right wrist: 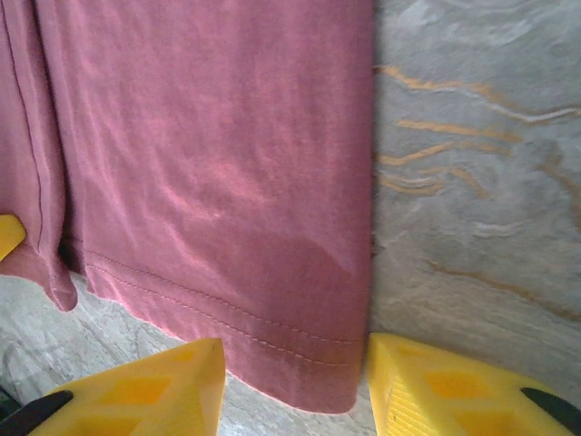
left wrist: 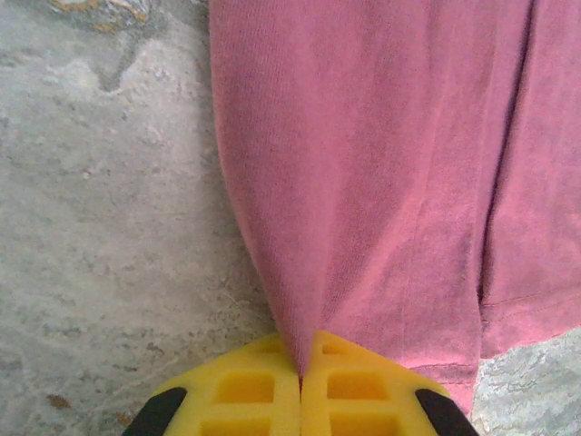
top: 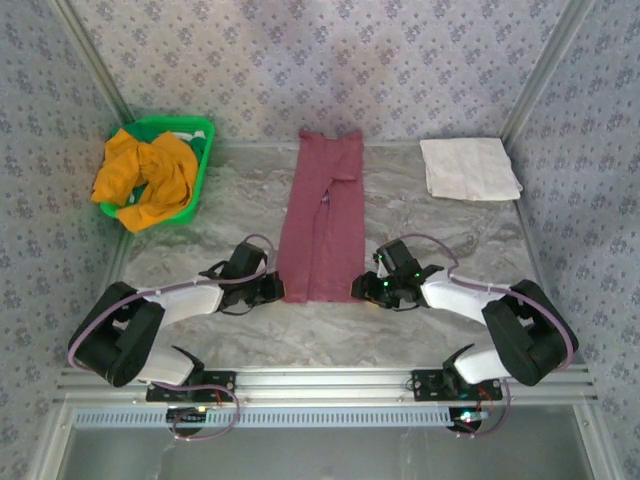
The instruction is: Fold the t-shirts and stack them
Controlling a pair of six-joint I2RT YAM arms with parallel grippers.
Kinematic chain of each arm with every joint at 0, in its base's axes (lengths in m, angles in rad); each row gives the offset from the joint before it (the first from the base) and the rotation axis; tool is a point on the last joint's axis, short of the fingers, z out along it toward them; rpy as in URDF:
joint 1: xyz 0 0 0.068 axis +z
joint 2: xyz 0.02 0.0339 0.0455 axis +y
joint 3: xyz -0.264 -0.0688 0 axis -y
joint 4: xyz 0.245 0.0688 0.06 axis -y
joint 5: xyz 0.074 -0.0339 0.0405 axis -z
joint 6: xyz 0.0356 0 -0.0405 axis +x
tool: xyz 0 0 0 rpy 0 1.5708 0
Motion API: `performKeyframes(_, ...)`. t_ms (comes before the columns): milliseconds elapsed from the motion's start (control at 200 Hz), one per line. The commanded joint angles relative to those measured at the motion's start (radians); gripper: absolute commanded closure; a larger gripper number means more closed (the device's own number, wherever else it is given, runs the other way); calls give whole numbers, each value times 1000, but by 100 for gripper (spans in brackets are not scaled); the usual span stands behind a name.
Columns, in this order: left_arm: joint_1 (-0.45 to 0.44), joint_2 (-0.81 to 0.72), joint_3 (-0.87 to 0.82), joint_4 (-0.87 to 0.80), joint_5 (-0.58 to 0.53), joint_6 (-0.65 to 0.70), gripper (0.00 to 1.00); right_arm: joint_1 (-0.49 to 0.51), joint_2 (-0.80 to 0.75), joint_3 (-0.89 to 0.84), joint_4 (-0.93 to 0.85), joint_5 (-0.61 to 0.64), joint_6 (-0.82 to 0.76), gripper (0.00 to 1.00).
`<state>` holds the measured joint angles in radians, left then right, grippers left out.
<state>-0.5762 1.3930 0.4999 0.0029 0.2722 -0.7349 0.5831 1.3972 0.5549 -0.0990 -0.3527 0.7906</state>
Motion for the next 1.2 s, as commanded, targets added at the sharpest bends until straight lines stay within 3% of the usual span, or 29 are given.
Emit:
performKeyframes(0, -4, -23, -15, -1, -12, 7, 100, 28, 14, 35, 3, -1, 25, 53)
performKeyframes(225, -3, -35, -21, 9, -17, 10, 100, 36, 49, 36, 16, 26, 41, 61)
performKeyframes(565, -6, -112, -33, -50, -11, 5, 100, 40, 26, 41, -5, 5, 20, 100)
performKeyframes(725, -47, -192, -59, -147, -33, -1, 100, 76, -56, -43, -29, -9, 19, 100)
performKeyframes(994, -253, -307, -110, -267, -115, -149, 100, 164, -317, -171, -96, -5, 68, 100)
performKeyframes(1194, -233, -317, 81, -412, -167, -81, 100, 107, -399, -79, -151, 34, 29, 100)
